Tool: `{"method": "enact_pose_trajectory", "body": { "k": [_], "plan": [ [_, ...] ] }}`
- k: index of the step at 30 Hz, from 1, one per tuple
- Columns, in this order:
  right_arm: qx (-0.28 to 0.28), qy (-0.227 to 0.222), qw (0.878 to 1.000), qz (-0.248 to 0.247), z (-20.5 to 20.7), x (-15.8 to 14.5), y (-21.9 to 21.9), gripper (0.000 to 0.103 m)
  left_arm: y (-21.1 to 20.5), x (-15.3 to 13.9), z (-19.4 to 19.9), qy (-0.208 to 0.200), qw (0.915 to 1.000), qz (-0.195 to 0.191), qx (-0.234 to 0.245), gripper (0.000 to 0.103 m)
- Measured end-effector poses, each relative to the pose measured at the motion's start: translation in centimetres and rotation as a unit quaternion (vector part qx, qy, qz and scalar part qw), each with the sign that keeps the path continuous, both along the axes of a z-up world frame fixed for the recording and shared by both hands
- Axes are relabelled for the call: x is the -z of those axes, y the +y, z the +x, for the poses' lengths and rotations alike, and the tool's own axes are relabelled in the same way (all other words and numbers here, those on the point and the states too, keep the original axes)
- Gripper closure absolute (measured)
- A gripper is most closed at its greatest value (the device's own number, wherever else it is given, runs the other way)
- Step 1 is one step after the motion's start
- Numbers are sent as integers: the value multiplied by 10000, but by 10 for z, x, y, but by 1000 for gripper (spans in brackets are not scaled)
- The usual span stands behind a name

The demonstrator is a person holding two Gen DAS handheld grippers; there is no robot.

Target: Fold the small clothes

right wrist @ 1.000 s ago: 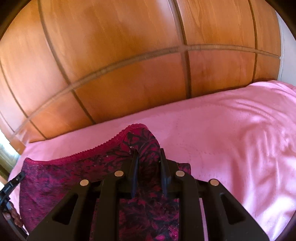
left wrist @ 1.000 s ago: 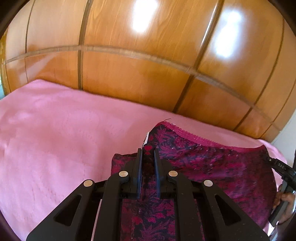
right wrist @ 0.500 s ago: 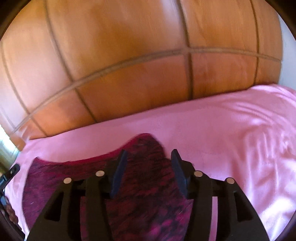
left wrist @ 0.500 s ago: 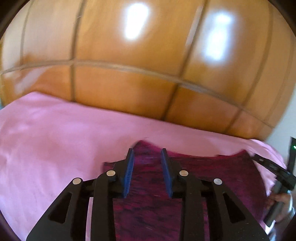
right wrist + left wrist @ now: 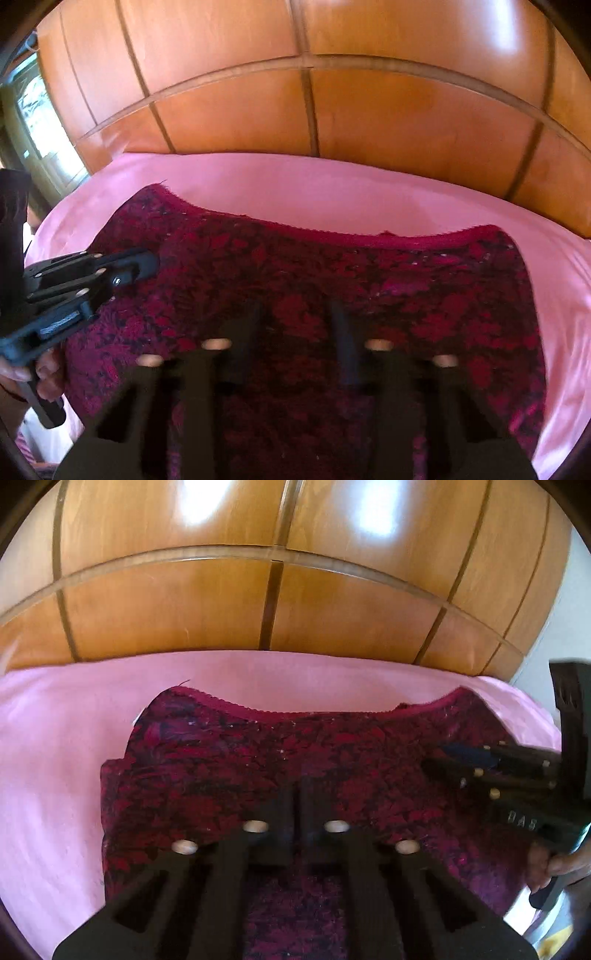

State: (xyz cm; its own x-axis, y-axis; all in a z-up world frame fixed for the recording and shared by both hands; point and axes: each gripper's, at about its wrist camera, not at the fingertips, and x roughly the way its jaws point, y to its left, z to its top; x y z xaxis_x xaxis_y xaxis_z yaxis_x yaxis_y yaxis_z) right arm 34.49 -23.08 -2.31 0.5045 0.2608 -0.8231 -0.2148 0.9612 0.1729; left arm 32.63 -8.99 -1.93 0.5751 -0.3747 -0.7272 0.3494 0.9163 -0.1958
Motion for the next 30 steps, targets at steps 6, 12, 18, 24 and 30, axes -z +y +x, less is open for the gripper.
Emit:
{"method": "enact_pose_trajectory", "body": {
  "k": [6, 12, 18, 24, 30],
  "plan": [
    [261, -177, 9994, 132, 12, -11, -1, 100, 1, -10, 4, -255, 9994, -14, -239, 103],
    [495, 189, 9986, -51, 31, 21, 7, 103, -5, 25, 22, 242, 9985, 143, -478, 103],
    [580, 165, 9981, 146, 26, 19, -5, 103, 12, 11, 3, 194, 9958, -53, -895, 103],
    [850, -6, 9952, 491, 9, 8, -22, 88, 17, -1, -29, -152, 9944, 142, -1036, 71],
    [853, -317, 9949, 437, -32, -15, -25, 41, 30, -11, -59, -311, 9928, -21, -1154, 65]
  ]
}}
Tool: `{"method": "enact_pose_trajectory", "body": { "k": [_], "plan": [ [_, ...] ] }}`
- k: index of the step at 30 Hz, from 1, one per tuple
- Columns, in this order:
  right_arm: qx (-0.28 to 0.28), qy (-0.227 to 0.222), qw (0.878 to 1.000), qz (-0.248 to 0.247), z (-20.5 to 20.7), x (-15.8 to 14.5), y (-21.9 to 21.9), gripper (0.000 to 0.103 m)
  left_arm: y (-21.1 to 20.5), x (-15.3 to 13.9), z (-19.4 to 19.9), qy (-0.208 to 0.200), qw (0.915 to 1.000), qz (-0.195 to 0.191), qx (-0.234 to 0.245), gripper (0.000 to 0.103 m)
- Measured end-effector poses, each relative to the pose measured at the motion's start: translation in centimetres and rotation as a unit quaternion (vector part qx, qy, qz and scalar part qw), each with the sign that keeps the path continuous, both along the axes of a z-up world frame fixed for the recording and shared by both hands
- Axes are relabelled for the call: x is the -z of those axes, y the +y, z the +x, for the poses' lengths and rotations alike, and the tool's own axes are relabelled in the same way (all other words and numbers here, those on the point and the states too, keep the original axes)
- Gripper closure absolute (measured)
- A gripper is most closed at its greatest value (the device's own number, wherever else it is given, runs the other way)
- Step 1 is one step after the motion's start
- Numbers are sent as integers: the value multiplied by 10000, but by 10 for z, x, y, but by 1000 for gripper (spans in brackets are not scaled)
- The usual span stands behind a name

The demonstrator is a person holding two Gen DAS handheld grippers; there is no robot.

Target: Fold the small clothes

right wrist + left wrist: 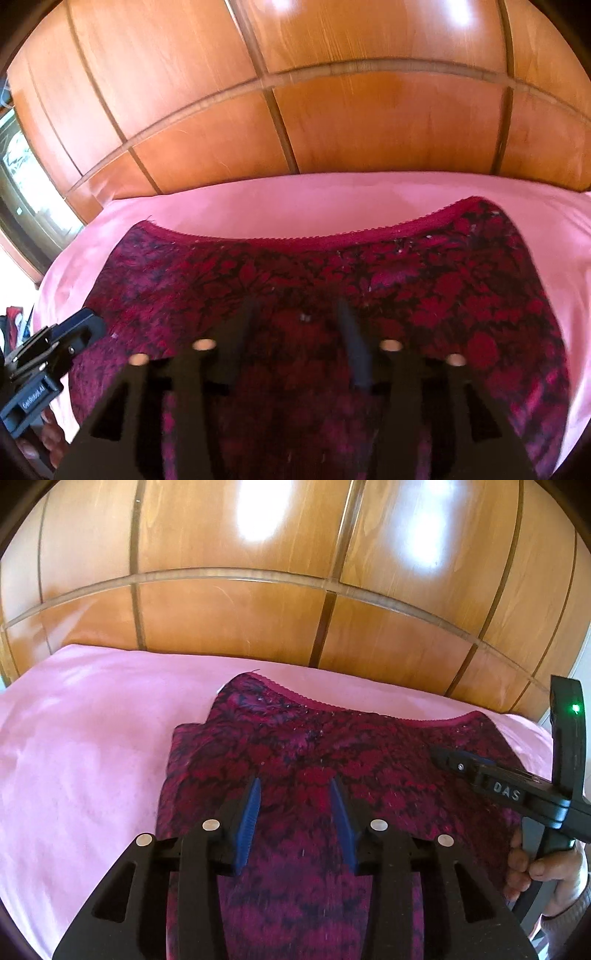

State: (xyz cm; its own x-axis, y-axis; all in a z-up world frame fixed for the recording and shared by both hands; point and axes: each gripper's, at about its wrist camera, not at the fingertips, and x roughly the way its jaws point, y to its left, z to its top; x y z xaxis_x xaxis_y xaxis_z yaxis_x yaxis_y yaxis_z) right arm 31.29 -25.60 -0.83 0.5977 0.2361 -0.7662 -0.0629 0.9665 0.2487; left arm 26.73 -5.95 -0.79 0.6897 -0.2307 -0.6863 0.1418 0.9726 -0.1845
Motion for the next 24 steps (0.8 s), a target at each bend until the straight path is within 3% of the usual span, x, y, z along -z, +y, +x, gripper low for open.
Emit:
{"method": "enact_pose_trajectory", "body": {
  "k": [4, 13, 15, 24],
  "plan": [
    [4, -128, 9997, -212, -26, -9, -1, 34, 8, -3, -15, -50, 9999, -6, -89, 65],
    [461, -169, 9986, -187, -85, -15, -31, 34, 27, -5, -49, -96, 9994, 89, -307, 65],
    [540, -148, 9982, -208, -91, -14, -34, 33, 33, -4, -54, -98, 9991, 106, -389, 53],
    [679, -67, 9974, -217, -92, 0, -34, 30, 69, 6, -66, 33, 9973, 15, -729, 53]
  ]
}}
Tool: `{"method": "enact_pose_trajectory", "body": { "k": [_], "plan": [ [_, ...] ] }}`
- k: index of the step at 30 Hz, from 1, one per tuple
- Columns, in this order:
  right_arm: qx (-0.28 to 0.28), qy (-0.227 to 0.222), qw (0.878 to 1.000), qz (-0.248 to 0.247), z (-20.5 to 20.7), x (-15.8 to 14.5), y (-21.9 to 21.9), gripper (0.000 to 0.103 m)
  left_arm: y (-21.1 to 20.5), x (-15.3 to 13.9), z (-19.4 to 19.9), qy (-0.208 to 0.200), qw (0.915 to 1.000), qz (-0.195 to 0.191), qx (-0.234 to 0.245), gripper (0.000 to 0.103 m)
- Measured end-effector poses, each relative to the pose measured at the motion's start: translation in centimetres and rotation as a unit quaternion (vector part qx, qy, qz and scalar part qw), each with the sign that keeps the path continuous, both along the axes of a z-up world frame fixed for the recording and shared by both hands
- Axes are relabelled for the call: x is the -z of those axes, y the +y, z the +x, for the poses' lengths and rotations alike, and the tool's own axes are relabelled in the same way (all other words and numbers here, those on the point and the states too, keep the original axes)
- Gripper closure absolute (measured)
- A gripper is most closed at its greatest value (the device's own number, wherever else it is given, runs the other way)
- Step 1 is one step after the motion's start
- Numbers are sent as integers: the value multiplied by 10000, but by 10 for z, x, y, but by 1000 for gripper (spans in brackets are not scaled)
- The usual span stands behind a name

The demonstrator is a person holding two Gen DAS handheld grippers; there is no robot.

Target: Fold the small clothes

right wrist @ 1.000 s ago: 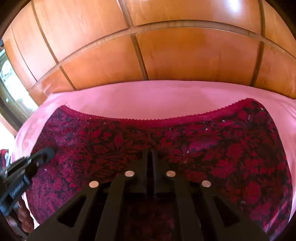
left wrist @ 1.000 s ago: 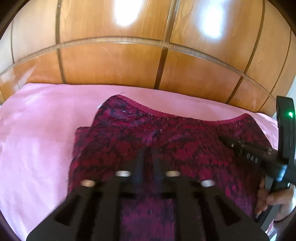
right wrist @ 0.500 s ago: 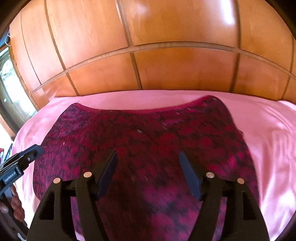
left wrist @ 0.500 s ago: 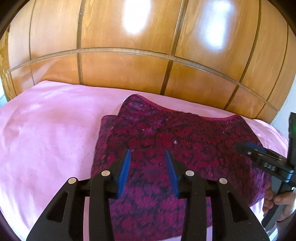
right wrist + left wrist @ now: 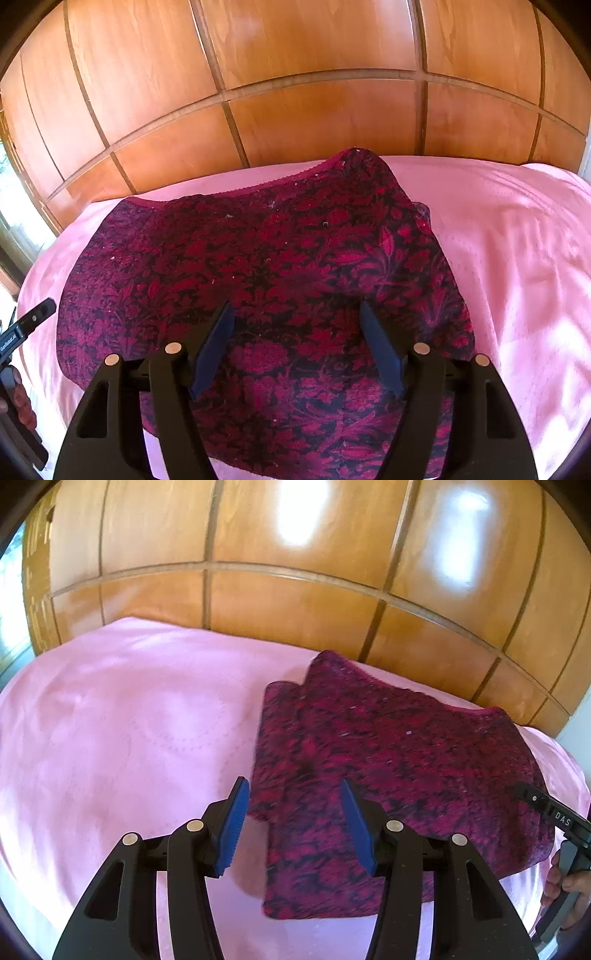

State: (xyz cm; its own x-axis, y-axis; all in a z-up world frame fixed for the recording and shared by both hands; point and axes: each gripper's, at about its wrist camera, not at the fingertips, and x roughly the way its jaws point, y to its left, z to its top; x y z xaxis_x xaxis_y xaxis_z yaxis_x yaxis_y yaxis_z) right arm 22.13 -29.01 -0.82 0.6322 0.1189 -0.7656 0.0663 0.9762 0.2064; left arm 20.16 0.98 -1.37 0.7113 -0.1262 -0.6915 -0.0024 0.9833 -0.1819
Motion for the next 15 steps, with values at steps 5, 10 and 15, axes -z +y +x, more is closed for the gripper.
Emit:
{"method": "enact_pose_trajectory", "body": {
  "k": [5, 10, 15],
  "plan": [
    [7, 6, 10000, -38, 3, 3, 4, 27, 17, 9, -3, 158, 9997, -166, -49, 53],
    [14, 28, 10000, 0, 6, 7, 1, 25, 31, 24, 0, 514, 9924, -1058, 363, 74],
    [25, 47, 9999, 87, 8, 9, -1, 24, 35, 39, 2, 601, 9880, -1337, 493, 91]
  ]
}}
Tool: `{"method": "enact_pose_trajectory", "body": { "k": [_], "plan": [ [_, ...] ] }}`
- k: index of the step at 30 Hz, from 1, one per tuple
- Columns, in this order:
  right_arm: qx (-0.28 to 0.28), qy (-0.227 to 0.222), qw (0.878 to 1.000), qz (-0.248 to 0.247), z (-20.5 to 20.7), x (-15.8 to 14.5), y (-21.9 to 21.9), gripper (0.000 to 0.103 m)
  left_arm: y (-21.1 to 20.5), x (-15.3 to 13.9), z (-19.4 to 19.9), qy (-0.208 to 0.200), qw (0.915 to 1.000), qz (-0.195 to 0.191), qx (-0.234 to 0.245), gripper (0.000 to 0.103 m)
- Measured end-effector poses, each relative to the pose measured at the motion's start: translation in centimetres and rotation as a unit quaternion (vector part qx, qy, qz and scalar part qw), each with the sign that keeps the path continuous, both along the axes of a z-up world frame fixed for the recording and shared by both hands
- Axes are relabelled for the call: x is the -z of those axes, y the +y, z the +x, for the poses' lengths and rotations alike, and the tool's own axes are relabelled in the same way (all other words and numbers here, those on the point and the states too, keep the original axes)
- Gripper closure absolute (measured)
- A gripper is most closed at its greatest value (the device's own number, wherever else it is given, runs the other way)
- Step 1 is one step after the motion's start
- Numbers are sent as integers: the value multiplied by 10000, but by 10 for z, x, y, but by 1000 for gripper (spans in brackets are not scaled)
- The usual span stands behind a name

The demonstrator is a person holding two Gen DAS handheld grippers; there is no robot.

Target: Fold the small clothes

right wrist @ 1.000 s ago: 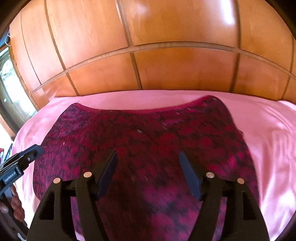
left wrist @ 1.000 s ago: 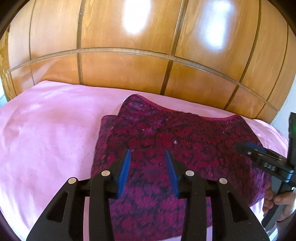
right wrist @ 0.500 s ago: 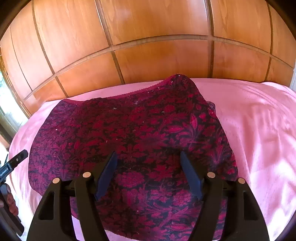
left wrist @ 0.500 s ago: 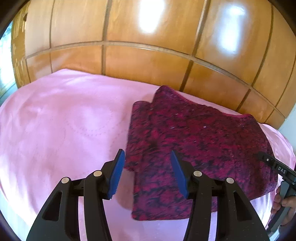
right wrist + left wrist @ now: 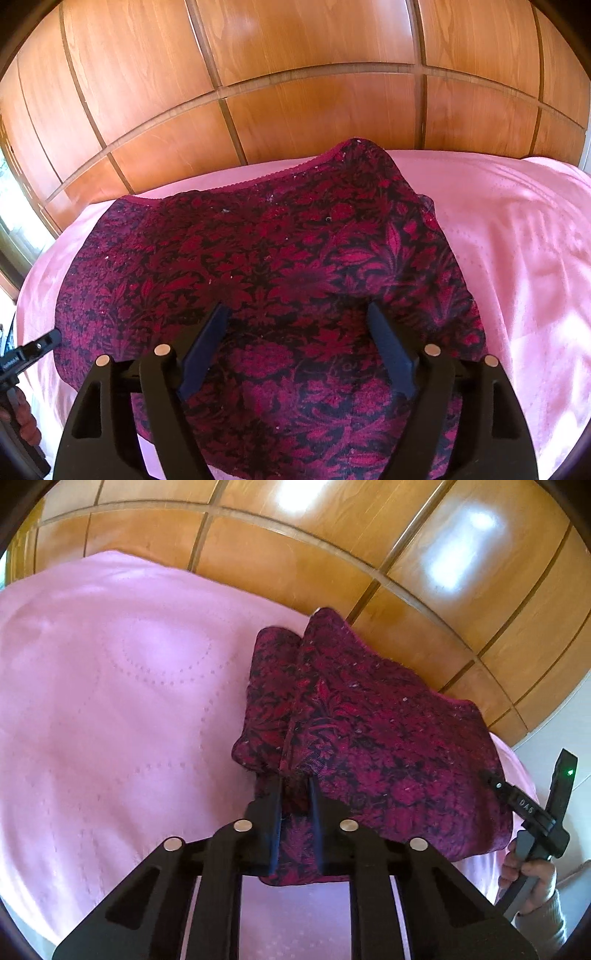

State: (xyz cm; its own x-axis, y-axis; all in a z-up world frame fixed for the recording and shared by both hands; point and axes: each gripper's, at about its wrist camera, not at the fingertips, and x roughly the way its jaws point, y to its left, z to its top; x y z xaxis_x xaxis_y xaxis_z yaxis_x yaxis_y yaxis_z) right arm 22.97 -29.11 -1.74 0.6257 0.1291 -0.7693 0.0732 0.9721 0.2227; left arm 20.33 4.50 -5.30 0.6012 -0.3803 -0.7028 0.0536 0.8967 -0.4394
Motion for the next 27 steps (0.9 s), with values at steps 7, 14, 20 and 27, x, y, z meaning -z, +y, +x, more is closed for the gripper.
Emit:
{"method": "enact_pose_trajectory", "body": {
  "k": [7, 14, 20, 27],
  "plan": [
    [48, 36, 9997, 236, 2, -3, -11, 24, 12, 23, 3, 351, 9976, -545, -241, 89],
    [404, -262, 9970, 605, -27, -26, -49, 24, 11, -19, -16, -265, 9989, -64, -371, 75],
    [804, -141, 9940, 729, -56, -19, -86, 33, -12, -41, -22, -695, 9972, 269, -62, 75],
    [791, 262, 9952, 518, -63, 11, -88, 84, -46, -27, 0, -415, 9961, 705, 335, 75]
  ]
}}
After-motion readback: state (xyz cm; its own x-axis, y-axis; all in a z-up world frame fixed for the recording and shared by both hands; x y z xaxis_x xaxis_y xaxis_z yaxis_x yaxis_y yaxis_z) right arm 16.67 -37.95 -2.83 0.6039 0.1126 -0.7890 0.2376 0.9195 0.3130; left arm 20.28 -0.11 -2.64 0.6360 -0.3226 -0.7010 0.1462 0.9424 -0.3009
